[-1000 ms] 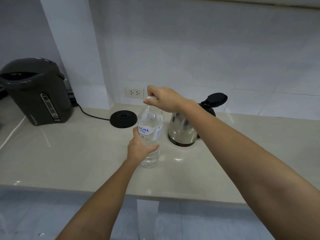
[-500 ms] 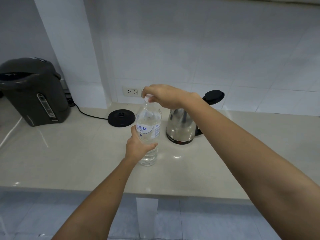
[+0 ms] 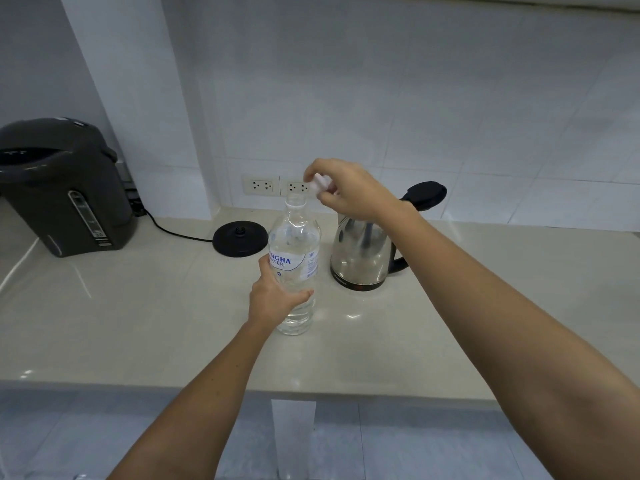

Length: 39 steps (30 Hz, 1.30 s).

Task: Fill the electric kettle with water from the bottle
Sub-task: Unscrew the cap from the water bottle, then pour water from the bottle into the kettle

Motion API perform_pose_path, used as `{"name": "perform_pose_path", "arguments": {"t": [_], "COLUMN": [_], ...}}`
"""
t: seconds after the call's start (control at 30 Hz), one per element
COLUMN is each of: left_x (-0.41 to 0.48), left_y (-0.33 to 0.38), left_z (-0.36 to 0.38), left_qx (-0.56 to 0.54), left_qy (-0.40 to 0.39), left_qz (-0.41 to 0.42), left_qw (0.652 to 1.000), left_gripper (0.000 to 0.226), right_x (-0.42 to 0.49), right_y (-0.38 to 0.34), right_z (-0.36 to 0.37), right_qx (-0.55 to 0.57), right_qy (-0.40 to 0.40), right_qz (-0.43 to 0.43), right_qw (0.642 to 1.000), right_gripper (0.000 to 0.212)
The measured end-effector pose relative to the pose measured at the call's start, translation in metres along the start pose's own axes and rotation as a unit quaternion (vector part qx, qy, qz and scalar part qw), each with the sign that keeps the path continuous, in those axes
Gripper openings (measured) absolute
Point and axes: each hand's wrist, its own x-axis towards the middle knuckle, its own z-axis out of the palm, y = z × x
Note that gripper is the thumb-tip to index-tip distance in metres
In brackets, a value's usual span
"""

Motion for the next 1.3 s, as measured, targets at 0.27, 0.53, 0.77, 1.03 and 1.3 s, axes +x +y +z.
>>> {"name": "perform_pose_path", "arguments": {"t": [0.27, 0.53, 0.77, 1.03, 1.3], "left_x": [-0.002, -0.011, -0.008, 0.006, 0.016], "left_y": [-0.007, -0.013, -0.004, 0.014, 0.043], "left_z": [0.010, 0.028, 0.036, 0.029, 0.026], "left_qx": [-0.044, -0.142, -0.129, -0.100, 0.062], "left_qy": [0.016, 0.044, 0.097, 0.082, 0.063], "left_qz": [-0.001, 0.011, -0.011, -0.023, -0.002], "left_qw": [0.999, 0.989, 0.987, 0.991, 0.996], "left_gripper": [0.098, 0.106, 0.104, 0.090, 0.076], "right_x": [-0.108, -0.185, -0.198, -0.159, -0.091], "right_y": [0.092, 0.111, 0.115, 0.114, 0.134], "right_z": [0.081, 0.146, 0.159, 0.106, 0.008], "right_qx": [-0.007, -0.073, -0.033, -0.085, -0.242], "right_qy": [-0.086, -0.169, -0.150, -0.095, 0.102], "right_qz": [0.313, 0.406, 0.414, 0.351, 0.187], "right_qw": [0.946, 0.895, 0.897, 0.927, 0.947], "right_gripper": [0.024, 0.032, 0.036, 0.044, 0.041]}}
